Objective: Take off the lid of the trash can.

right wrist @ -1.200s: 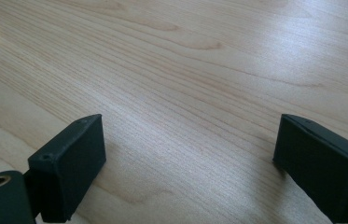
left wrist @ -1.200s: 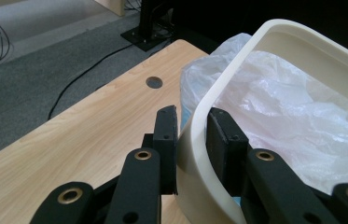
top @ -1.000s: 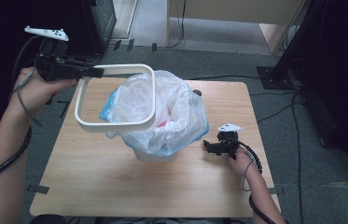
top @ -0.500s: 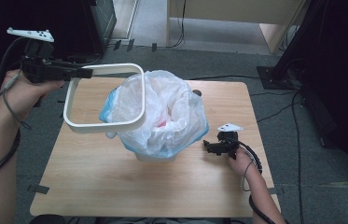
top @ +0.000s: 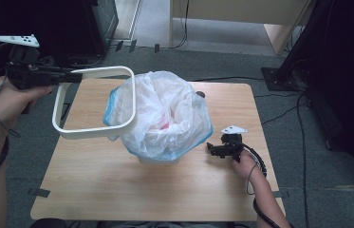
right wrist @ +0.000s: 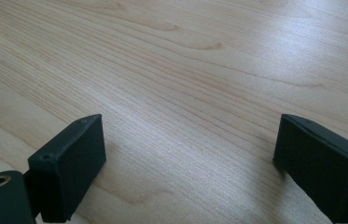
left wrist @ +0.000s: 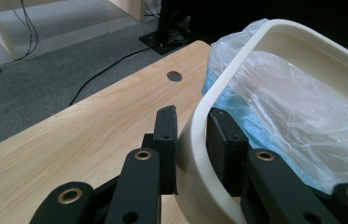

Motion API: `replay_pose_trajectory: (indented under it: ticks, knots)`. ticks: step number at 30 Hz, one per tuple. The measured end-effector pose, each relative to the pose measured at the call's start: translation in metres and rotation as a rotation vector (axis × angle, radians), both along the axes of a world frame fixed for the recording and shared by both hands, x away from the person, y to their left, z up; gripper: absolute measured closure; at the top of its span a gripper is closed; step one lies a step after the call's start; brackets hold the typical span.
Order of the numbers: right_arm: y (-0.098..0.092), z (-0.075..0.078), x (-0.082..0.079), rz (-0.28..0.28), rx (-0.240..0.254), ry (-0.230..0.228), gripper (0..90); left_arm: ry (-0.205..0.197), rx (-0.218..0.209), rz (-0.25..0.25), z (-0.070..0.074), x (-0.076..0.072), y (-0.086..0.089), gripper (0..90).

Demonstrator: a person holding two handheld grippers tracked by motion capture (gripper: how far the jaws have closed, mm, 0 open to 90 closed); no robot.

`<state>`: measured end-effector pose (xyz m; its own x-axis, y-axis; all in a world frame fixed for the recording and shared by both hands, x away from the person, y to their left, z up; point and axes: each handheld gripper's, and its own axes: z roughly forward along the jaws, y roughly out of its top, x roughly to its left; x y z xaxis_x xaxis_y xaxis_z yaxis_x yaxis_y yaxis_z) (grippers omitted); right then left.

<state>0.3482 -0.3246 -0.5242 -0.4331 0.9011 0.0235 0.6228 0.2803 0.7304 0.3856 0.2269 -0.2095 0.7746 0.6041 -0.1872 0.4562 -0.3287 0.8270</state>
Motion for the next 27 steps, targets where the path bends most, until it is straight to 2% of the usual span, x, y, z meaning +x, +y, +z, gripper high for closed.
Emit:
replay_pose_trajectory:
  ticks: [4, 8, 12, 17, 27]
  knots:
    - [0.000, 0.000, 0.000, 0.000, 0.000, 0.000, 9.0, -0.001, 0.004, 0.005, -0.002, -0.002, 0.006, 74.1]
    - [0.000, 0.000, 0.000, 0.000, 0.000, 0.000, 9.0, -0.003, -0.013, 0.021, -0.002, -0.005, 0.014, 74.1]
    - [0.000, 0.000, 0.000, 0.000, 0.000, 0.000, 9.0, 0.002, -0.007, 0.027, -0.004, -0.007, 0.020, 74.1]
    - [0.000, 0.000, 0.000, 0.000, 0.000, 0.000, 9.0, -0.010, -0.010, 0.037, -0.004, -0.010, 0.028, 74.1]
    - [0.000, 0.000, 0.000, 0.000, 0.001, 0.001, 9.0, -0.014, -0.017, 0.045, -0.014, -0.016, 0.039, 74.1]
